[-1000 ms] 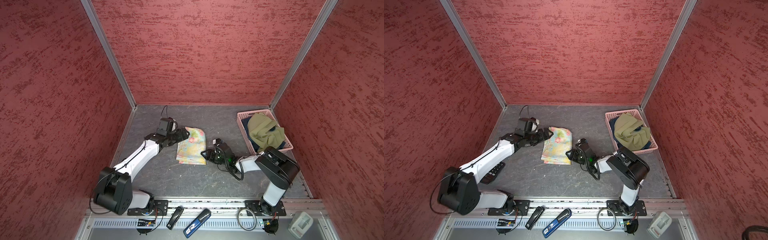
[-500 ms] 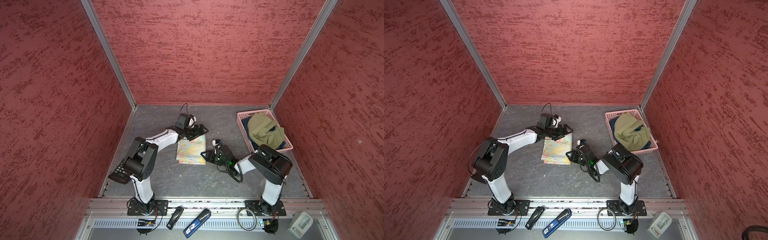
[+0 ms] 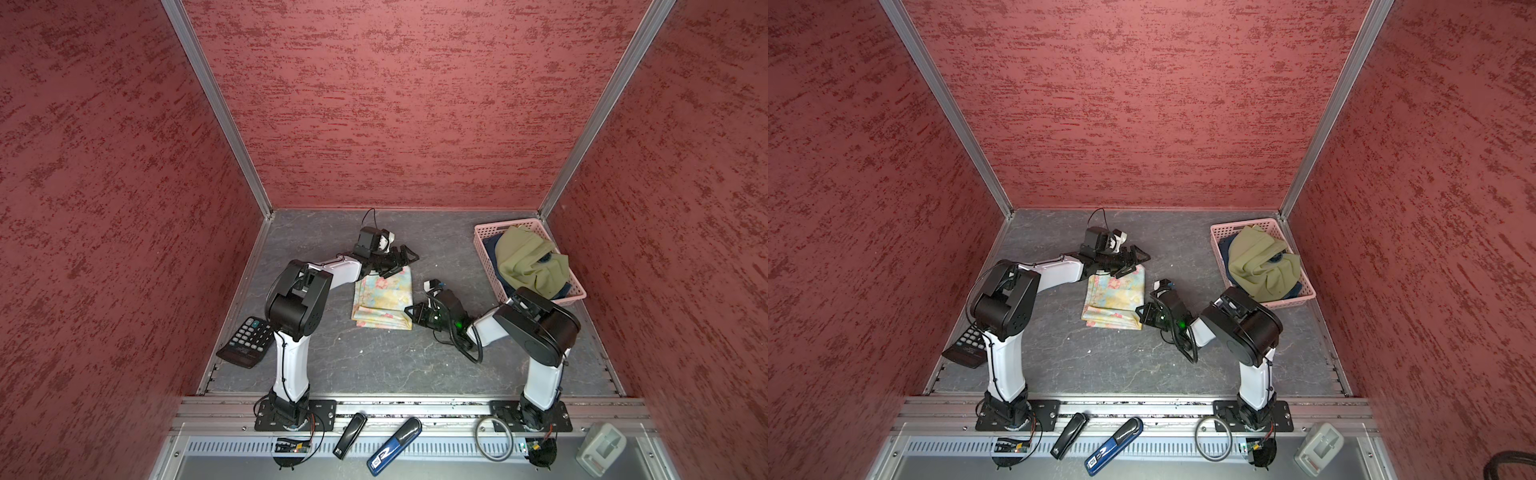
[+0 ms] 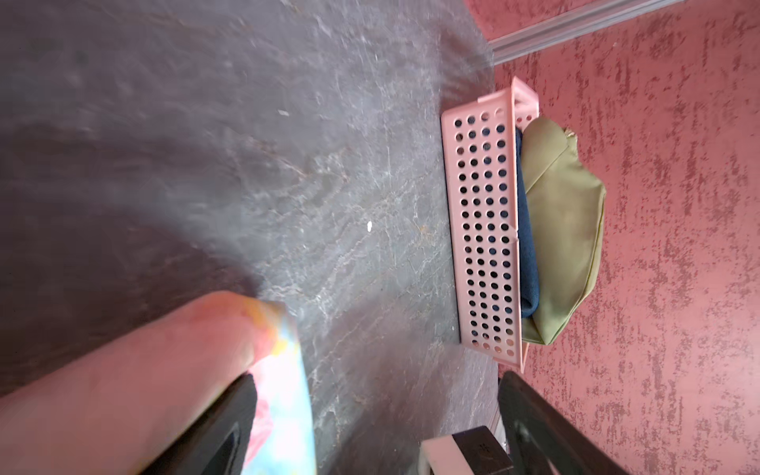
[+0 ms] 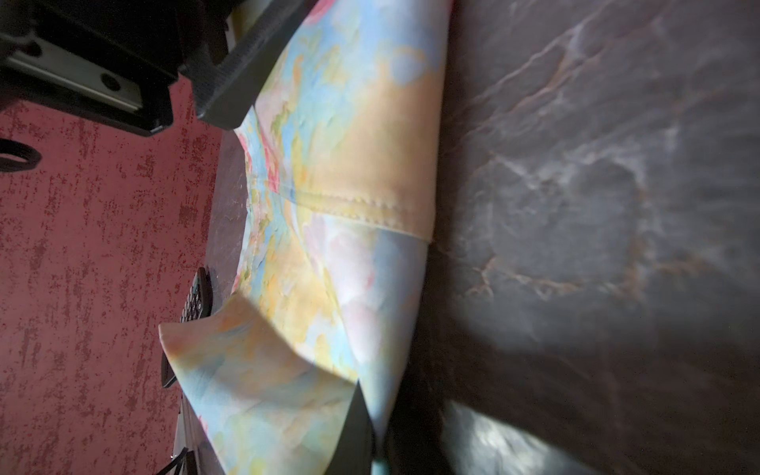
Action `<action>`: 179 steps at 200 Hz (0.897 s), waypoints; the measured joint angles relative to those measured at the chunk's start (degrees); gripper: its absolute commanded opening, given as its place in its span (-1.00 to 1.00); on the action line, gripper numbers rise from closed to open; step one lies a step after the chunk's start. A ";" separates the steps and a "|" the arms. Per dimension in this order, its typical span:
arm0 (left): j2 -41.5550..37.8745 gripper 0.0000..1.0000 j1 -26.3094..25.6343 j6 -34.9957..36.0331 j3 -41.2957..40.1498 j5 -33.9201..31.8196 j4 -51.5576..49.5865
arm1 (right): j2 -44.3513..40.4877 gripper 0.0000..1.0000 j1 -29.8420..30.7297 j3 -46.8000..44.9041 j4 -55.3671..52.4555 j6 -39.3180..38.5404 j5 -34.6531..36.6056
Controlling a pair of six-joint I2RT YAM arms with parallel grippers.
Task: Fold and stack skirts
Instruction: Smooth out the skirt at the center of the table.
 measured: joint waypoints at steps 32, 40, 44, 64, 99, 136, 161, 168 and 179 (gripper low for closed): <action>0.72 0.85 2.34 0.00 -1.66 1.01 3.72 | 0.00 -1.00 0.00 0.46 -0.81 0.00 0.11; 1.22 0.85 2.80 -0.13 -2.21 1.16 4.87 | -0.02 -1.00 0.00 0.57 -1.01 -0.02 0.11; 1.57 0.85 3.06 -0.22 -2.56 1.25 5.57 | -0.02 -1.00 0.00 0.66 -1.14 -0.02 0.13; 3.34 0.84 4.11 -1.07 -4.24 2.05 9.01 | -0.09 -1.00 0.00 0.79 -1.51 -0.17 0.37; 4.26 0.85 5.38 -2.45 -5.05 4.20 13.11 | -0.70 -1.00 0.00 1.27 -3.37 -0.76 1.09; 3.41 0.99 6.49 -2.23 -3.41 4.15 10.56 | -1.27 -1.00 0.04 1.77 -5.25 -1.40 1.55; -0.68 0.99 7.54 -0.48 -0.28 1.95 3.10 | -1.44 -0.66 0.04 2.62 -6.78 -1.92 1.60; -2.60 0.99 7.72 0.24 0.81 0.87 0.61 | -1.44 -0.45 0.04 2.91 -7.26 -2.14 1.62; -6.23 0.99 8.07 1.57 2.58 -0.98 -3.34 | -1.66 -0.09 0.04 3.61 -7.50 -2.43 1.66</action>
